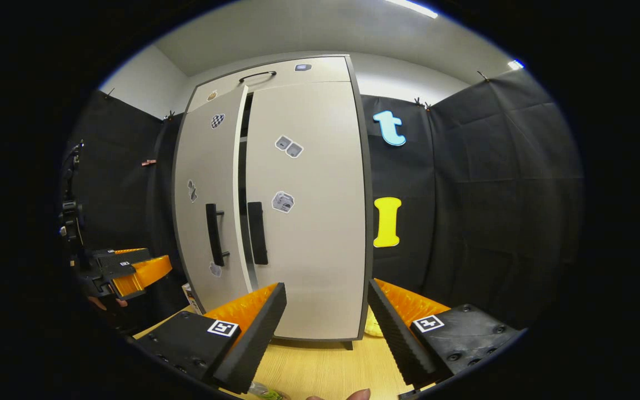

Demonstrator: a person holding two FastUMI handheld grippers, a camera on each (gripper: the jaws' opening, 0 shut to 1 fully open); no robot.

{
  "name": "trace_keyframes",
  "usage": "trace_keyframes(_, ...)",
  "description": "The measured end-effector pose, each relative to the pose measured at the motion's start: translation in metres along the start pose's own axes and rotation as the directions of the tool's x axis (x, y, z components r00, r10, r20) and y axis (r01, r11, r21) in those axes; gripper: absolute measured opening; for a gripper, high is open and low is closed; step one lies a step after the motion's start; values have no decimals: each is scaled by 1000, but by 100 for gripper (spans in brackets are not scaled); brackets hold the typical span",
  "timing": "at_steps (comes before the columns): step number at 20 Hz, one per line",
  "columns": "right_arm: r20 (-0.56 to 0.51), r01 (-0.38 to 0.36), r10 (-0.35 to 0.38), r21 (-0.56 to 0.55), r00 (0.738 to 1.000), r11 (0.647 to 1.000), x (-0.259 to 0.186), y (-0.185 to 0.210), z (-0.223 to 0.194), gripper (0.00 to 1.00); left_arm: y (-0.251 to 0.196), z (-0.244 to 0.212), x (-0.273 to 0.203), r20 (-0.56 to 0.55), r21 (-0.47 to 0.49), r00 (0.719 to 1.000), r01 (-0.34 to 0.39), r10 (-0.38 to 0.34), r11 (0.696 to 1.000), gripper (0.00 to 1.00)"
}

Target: Grasp the bottle in the cabinet with the left hand and place it on the coaster, then close the right door with the right hand and the left door with the left hand.

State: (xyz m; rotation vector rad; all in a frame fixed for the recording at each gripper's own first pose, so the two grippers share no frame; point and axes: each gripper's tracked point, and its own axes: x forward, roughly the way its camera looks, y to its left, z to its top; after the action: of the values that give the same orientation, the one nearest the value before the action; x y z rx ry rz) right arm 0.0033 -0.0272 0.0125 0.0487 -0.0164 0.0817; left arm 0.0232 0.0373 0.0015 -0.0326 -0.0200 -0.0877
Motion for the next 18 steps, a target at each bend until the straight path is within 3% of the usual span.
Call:
trace_keyframes(10,6,-25,25,-5,1000,1000,0,24,1,98,3,0,-22,1,-48,1000,-15,15,999,95)
trace_keyframes(18,1,-28,28,-17,1000,999,1,27,-2,98,8,-1,-22,-1,-29,1000,-30,30,999,95)
